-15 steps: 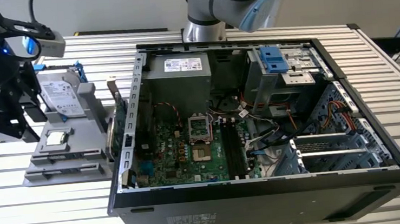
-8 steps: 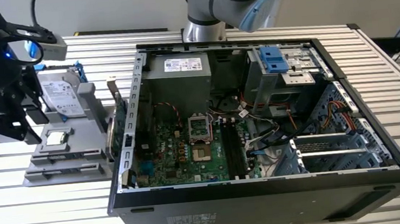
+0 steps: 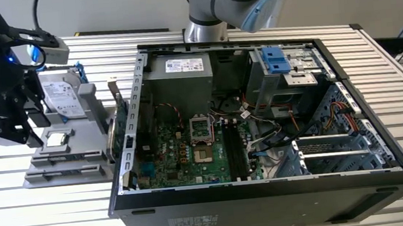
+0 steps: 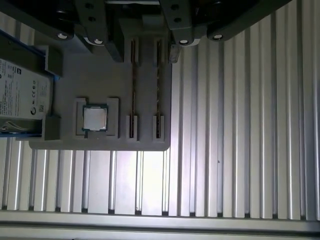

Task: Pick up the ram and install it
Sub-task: 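Pick up the ram and move it above insertion slot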

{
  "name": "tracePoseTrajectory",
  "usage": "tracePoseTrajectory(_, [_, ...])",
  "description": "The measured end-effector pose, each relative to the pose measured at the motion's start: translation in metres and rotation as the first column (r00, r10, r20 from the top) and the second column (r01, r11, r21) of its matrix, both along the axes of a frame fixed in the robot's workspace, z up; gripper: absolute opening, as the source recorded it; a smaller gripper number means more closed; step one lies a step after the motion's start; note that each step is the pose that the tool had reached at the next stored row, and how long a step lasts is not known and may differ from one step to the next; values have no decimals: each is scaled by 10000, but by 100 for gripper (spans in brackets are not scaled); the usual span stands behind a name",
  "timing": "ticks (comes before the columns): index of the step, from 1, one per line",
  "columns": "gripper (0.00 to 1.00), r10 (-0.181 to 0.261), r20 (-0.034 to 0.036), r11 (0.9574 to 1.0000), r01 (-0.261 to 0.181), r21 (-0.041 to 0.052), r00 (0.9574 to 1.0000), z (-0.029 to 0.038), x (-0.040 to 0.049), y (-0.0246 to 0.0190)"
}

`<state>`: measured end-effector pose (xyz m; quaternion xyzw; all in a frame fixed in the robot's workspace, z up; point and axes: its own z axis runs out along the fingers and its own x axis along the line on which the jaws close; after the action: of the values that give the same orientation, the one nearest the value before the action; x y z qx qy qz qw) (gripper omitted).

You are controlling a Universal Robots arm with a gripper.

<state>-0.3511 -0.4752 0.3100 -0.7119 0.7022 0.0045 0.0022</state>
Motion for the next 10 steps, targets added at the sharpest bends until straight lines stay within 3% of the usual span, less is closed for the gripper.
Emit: tracePoseTrajectory(10, [100,1,0,10000,-1,0,10000,-63,0,0])
